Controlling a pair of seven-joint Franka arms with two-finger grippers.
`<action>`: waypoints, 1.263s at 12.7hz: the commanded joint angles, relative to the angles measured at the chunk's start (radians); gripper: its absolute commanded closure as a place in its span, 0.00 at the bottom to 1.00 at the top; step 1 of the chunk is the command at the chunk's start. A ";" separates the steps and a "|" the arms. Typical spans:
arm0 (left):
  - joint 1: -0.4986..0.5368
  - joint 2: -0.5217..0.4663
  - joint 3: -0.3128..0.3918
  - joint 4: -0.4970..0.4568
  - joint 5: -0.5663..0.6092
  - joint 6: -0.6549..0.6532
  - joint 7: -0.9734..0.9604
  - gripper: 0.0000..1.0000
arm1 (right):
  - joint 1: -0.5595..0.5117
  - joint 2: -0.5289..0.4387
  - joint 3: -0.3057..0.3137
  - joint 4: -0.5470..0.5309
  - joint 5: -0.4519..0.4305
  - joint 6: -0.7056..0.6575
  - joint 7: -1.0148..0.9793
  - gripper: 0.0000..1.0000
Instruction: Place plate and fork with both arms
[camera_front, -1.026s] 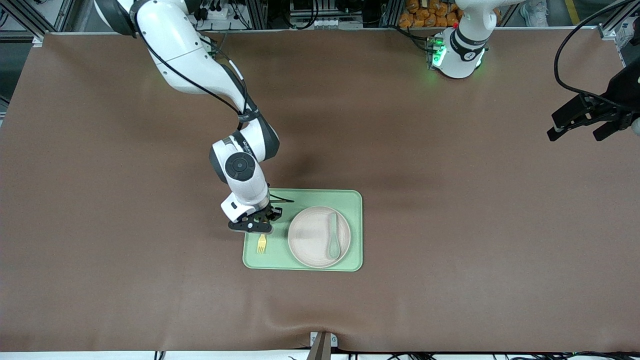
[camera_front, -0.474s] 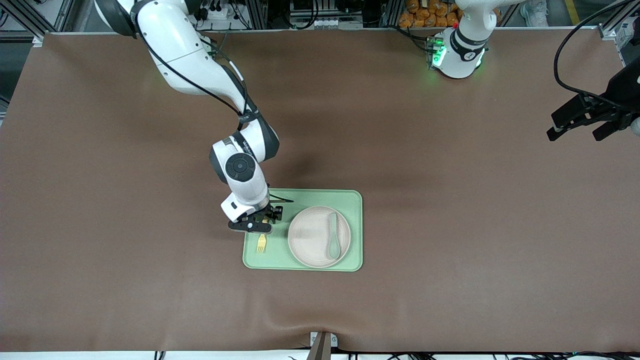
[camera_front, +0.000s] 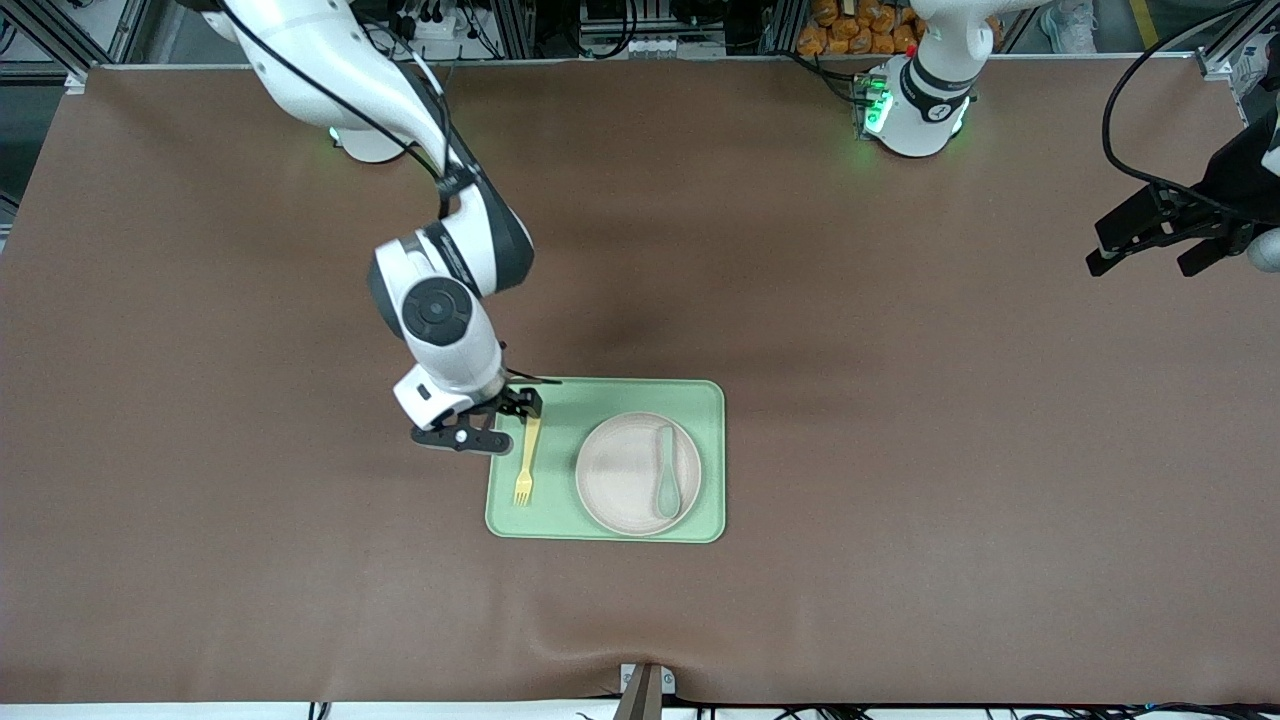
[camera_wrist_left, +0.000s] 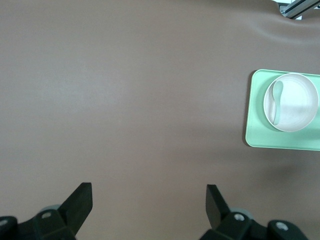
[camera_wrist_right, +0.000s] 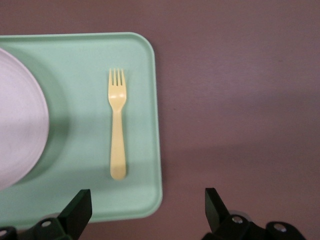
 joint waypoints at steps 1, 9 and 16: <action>0.006 -0.020 -0.004 -0.008 0.029 -0.018 0.011 0.00 | -0.102 -0.134 0.017 -0.044 0.005 -0.109 -0.203 0.00; 0.005 -0.017 -0.006 -0.006 0.064 -0.022 0.012 0.00 | -0.444 -0.438 0.015 -0.047 0.109 -0.531 -0.597 0.00; -0.002 -0.014 -0.006 -0.005 0.094 -0.022 0.012 0.00 | -0.577 -0.601 0.095 -0.038 0.066 -0.613 -0.560 0.00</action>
